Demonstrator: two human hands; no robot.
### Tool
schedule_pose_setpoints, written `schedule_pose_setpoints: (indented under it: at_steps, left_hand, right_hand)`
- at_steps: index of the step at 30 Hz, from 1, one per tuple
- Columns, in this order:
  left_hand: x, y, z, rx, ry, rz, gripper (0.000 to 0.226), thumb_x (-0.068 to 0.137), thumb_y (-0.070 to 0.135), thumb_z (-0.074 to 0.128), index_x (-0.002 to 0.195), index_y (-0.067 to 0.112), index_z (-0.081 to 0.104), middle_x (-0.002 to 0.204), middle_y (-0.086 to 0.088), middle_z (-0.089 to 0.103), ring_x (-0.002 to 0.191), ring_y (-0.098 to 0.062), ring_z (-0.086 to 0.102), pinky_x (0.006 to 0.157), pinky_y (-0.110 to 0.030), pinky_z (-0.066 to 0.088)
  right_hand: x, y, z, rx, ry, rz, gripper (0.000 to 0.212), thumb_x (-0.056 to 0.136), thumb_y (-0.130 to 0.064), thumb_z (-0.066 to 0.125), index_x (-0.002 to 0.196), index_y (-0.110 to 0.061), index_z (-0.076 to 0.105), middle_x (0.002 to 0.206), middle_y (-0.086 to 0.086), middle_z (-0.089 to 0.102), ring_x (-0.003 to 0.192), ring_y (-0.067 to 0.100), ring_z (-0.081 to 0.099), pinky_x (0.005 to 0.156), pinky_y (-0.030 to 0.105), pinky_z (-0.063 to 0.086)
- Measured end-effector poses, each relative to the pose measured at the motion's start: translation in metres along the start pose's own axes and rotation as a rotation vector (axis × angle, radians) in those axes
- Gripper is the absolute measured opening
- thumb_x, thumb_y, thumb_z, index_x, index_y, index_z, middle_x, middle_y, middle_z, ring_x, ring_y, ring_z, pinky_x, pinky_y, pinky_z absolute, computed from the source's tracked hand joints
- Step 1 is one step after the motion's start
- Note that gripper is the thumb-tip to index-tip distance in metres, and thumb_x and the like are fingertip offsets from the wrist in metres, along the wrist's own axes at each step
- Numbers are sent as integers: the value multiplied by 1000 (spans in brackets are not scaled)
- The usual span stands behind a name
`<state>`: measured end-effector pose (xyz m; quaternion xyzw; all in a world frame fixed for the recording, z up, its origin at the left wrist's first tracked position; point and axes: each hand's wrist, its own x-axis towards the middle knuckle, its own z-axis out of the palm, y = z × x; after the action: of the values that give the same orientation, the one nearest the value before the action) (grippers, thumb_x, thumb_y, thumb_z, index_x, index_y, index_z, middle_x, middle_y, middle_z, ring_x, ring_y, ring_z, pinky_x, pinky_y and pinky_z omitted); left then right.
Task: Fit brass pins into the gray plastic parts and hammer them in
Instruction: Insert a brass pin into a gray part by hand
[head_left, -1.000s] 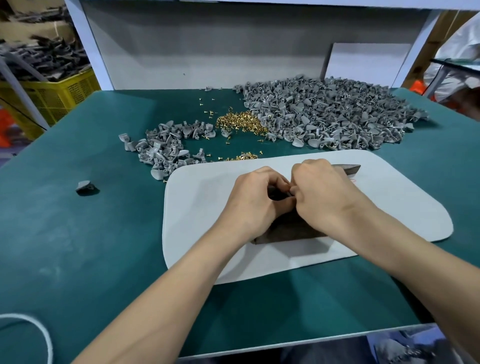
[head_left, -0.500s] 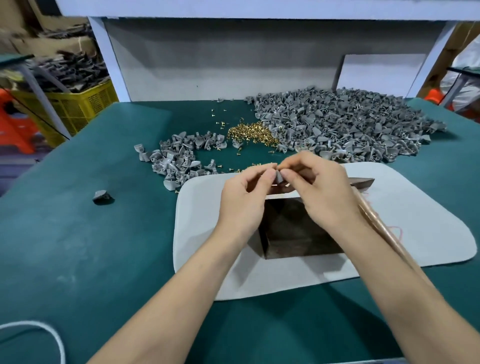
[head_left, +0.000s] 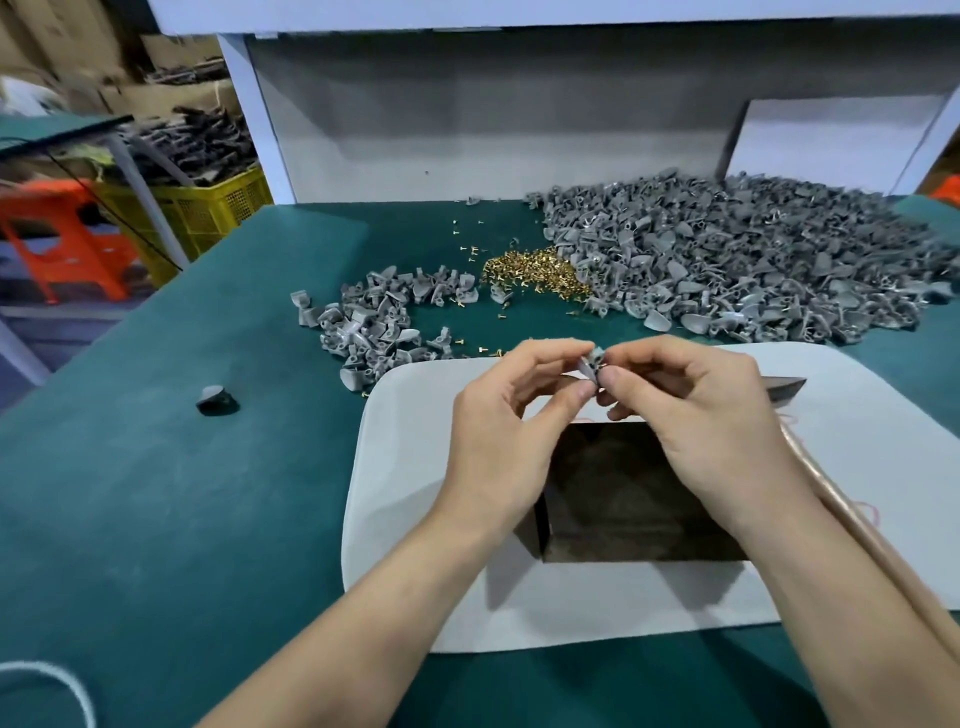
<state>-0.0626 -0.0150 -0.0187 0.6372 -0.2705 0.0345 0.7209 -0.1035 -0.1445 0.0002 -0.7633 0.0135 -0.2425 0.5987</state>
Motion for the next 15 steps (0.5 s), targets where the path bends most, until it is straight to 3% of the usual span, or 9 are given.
schedule_pose_setpoints:
  at_steps: [5,10,15]
  left_hand:
    - [0,2,-2,-17,-38,-4,32,82,-8,65,93,22,67,87,10,70,86,-2,66,80,-13,47]
    - [4,2,-7,-67,-117,-90,27,78,-9,67,92,14,68,80,6,71,77,-6,68,75,-15,50]
    - [6,1,-13,8,-153,-101,25,75,-6,71,84,17,70,79,5,72,79,-10,68,80,-20,53]
  right_hand:
    - [0,1,0,-19,-11,12,27,83,2,66,73,-24,67,62,-6,68,56,11,63,59,18,52]
    - [0,0,-2,-36,-46,42,24,80,2,69,70,-20,68,54,-4,65,49,7,57,53,14,47]
    - [0,2,-4,-40,-91,81,22,79,3,70,68,-16,68,52,-1,64,46,8,57,50,15,46]
